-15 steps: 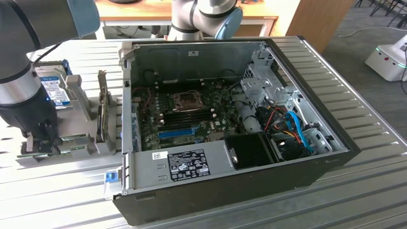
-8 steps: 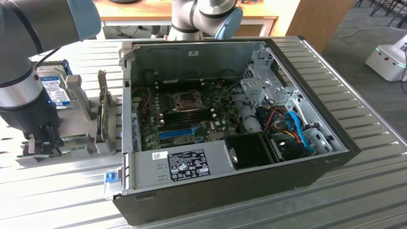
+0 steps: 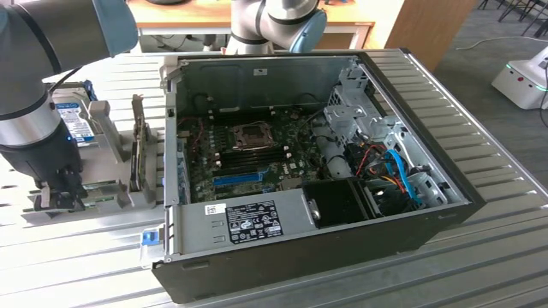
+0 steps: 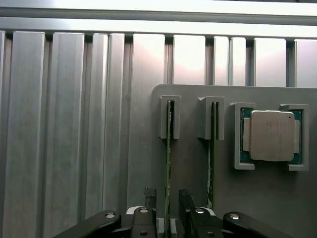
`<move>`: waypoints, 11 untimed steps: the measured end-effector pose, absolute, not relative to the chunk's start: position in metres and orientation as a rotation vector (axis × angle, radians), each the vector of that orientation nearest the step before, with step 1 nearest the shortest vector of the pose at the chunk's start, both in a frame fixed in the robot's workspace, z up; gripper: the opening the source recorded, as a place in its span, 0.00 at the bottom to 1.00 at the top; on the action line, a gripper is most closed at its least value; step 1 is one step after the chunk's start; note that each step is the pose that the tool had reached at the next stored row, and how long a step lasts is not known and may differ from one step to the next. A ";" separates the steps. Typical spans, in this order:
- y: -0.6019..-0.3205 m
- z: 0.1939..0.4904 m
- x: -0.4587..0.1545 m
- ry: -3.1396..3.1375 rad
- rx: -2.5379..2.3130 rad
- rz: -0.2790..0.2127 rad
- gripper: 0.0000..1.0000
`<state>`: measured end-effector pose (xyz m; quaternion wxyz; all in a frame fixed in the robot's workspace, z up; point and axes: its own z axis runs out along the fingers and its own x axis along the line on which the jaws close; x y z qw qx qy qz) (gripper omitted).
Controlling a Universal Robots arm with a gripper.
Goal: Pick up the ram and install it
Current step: 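Pick up the ram and move it above insertion slot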
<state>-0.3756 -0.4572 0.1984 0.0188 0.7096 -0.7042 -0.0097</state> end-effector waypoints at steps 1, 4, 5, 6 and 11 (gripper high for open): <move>-0.457 0.198 -0.376 -2.186 2.203 -0.030 0.32; -0.457 0.198 -0.375 -2.186 2.203 -0.030 0.32; -0.457 0.198 -0.375 -2.186 2.203 -0.030 0.32; -0.457 0.198 -0.374 -2.186 2.203 -0.030 0.32; -0.457 0.198 -0.372 -2.186 2.203 -0.031 0.32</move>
